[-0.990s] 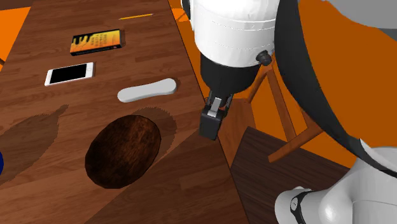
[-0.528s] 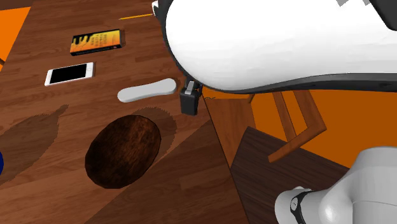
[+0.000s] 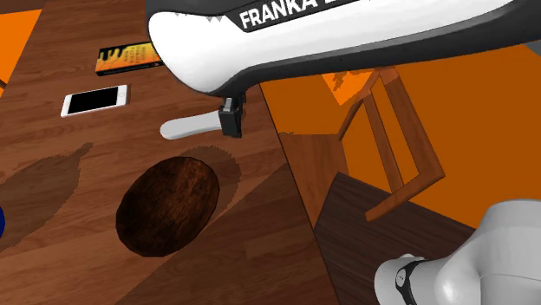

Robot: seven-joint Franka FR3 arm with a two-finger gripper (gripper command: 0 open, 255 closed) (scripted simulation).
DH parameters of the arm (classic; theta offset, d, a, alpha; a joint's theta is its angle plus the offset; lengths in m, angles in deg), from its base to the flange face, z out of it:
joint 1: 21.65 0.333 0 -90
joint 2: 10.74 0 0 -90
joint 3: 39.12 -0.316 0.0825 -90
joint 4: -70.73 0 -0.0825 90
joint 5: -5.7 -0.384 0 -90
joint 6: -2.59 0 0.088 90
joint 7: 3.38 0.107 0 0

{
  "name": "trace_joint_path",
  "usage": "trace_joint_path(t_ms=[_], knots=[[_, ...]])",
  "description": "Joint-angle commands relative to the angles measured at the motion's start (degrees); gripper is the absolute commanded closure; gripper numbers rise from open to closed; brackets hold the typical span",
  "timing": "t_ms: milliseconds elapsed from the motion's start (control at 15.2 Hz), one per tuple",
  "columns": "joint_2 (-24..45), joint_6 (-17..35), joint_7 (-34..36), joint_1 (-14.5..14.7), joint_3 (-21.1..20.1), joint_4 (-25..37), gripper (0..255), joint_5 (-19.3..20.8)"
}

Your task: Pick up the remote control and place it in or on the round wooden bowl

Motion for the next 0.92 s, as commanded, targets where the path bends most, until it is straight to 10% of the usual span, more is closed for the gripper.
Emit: trace_joint_path(t_ms=[0,858], knots=[[4.7,1.4,-3.5,0.2,0.5,3.2,0,-1.1],[31.2,3.3,-20.0,-2.2,-1.1,27.0,0,-7.1]])
